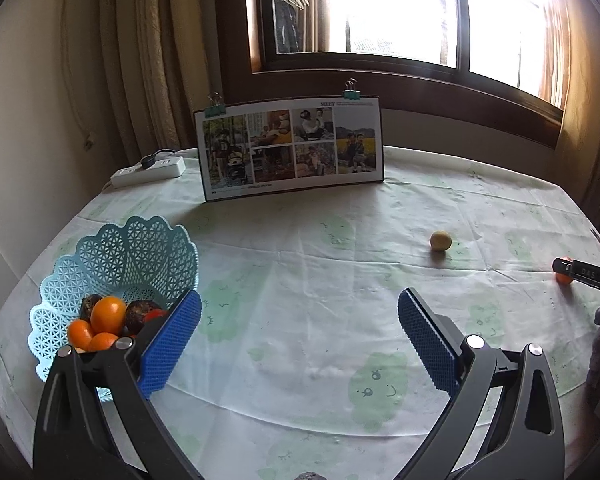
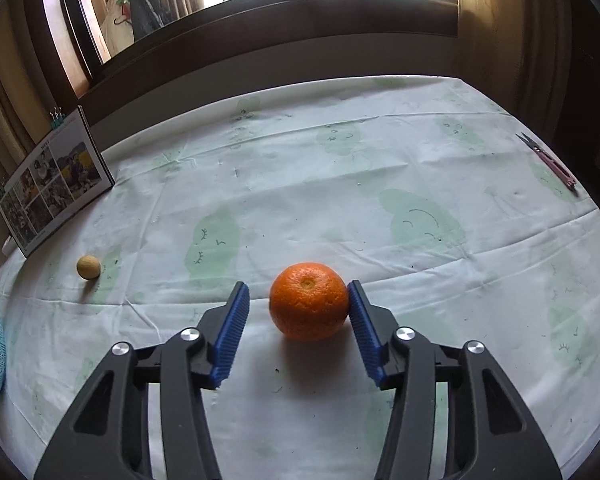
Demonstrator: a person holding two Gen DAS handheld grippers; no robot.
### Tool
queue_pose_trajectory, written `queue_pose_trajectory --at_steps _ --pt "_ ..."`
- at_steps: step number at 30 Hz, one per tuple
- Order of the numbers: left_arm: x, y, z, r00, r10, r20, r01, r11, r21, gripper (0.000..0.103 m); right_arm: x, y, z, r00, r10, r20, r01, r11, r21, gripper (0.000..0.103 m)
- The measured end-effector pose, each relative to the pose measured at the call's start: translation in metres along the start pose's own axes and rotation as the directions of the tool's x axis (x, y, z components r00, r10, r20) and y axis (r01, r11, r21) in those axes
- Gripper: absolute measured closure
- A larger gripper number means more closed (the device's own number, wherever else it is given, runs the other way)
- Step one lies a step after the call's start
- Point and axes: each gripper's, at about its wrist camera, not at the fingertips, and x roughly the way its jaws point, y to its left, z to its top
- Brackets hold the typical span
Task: Organize fruits
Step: 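Grasp another kiwi with the left gripper while the right gripper grasps an orange, then carry the kiwi into the basket and open left gripper while right gripper carries the orange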
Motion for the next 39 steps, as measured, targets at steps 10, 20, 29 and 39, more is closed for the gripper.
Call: queue_pose_trajectory --at_steps 10,20,29,39 --pt "0.039 -0.029 0.014 0.994 -0.073 -0.084 0.076 0.997 0.025 0.003 0.002 -0.004 -0.003 0.999 0.035 -0.005 -0.035 0.999 0.002 0.064" --pt "0.088 -0.094 0.039 0.978 -0.165 -0.126 0.179 0.977 0.113 0.005 0.003 -0.007 -0.003 0.998 0.056 -0.006 -0.056 0.998 0.019 0.063" --pt "0.138 -0.128 0.044 0.939 -0.24 -0.245 0.272 0.957 0.104 0.034 0.003 -0.008 -0.003 0.998 0.061 -0.005 -0.061 0.998 0.024 0.063" --pt "0.161 -0.141 0.045 0.928 -0.261 -0.266 0.295 0.951 0.096 0.068 0.003 -0.008 -0.003 0.998 0.061 -0.004 -0.061 0.998 0.023 0.063"
